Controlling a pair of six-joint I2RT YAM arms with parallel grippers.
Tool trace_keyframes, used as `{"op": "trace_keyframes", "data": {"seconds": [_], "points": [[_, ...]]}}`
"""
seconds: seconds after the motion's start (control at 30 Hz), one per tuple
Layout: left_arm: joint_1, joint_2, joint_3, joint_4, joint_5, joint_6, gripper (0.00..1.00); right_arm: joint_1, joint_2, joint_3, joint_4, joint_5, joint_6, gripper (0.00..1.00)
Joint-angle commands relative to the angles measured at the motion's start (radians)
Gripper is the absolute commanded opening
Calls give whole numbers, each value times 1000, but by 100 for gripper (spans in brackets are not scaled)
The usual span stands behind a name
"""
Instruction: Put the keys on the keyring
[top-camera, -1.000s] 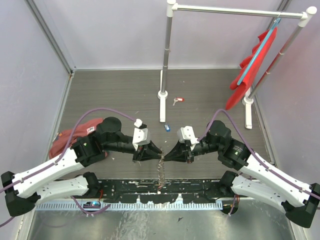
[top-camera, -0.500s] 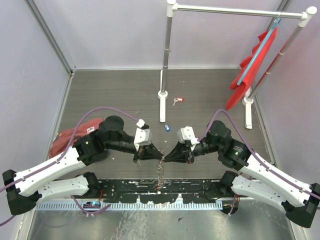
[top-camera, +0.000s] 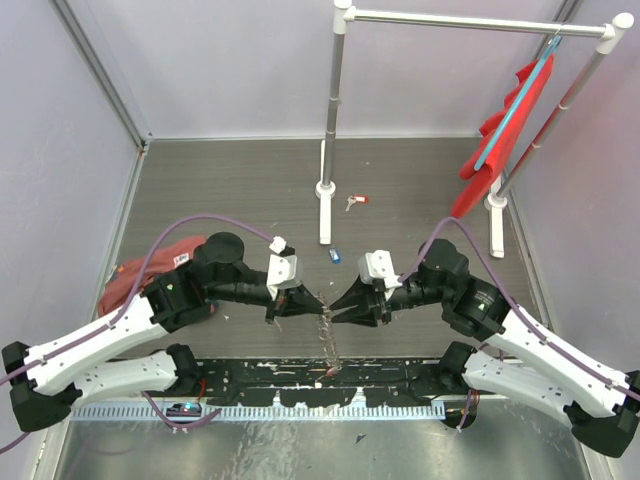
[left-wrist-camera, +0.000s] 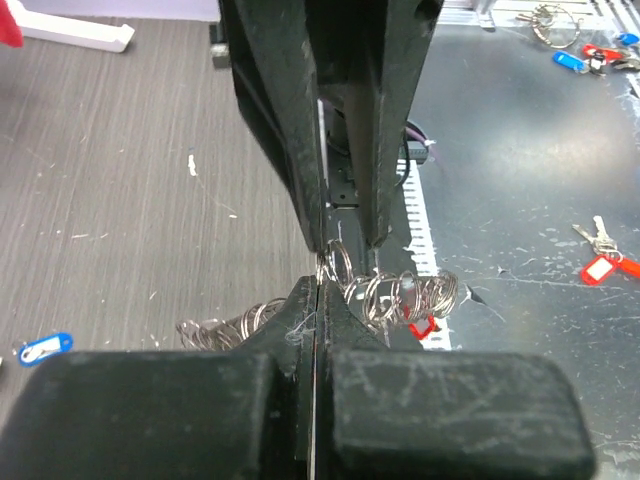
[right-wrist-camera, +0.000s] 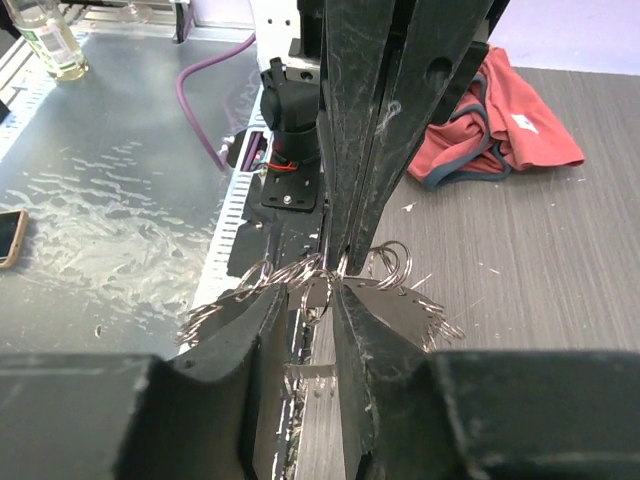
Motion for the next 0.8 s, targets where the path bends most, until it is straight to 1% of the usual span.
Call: {"op": "trace_keyframes", "data": {"seconds": [0.0, 0.1, 0.2, 0.27, 0.37, 0.4, 0.47, 0.5, 0.53, 0.57, 0.6, 0.67, 0.7, 0.77], "points": [[-2, -27, 15, -7, -66, -3, 0, 3, -25, 95, -72, 34, -59, 31], [-2, -33, 9, -9, -94, -2, 0, 3, -30, 119, -147, 77, -83, 31], [-3, -38, 9, -20, -133, 2, 0, 3, -43, 120, -175, 196, -63, 30], [-3, -44, 8, -29, -161, 3, 0, 3, -47, 113, -170, 355, 2, 27], [-2, -53, 4, -35, -192, 1, 0, 3, -38, 96, -163, 632, 128, 26], [-2, -55, 2, -35, -200, 0, 0, 3, -34, 89, -161, 719, 189, 27], [-2, -60, 0, -41, -221, -5, 0, 3, -20, 79, -164, 921, 309, 32], [-2, -61, 3, -49, -232, -5, 0, 3, -9, 77, -175, 993, 374, 34], [-2, -62, 4, -60, -242, -5, 0, 3, 10, 84, -195, 1113, 439, 36], [-1, -64, 5, -72, -253, -7, 0, 3, 34, 93, -217, 1175, 493, 38], [-2, -66, 6, -84, -264, -10, 0, 3, 71, 107, -248, 1217, 541, 42], [-2, -73, 9, -108, -280, -15, 0, 2, 174, 138, -299, 1233, 579, 50], [-1, -76, 9, -120, -292, -19, 0, 1, 219, 152, -317, 1216, 586, 53], [-1, -80, 16, -156, -303, -9, 0, -20, 304, 169, -333, 1150, 605, 53]]}}
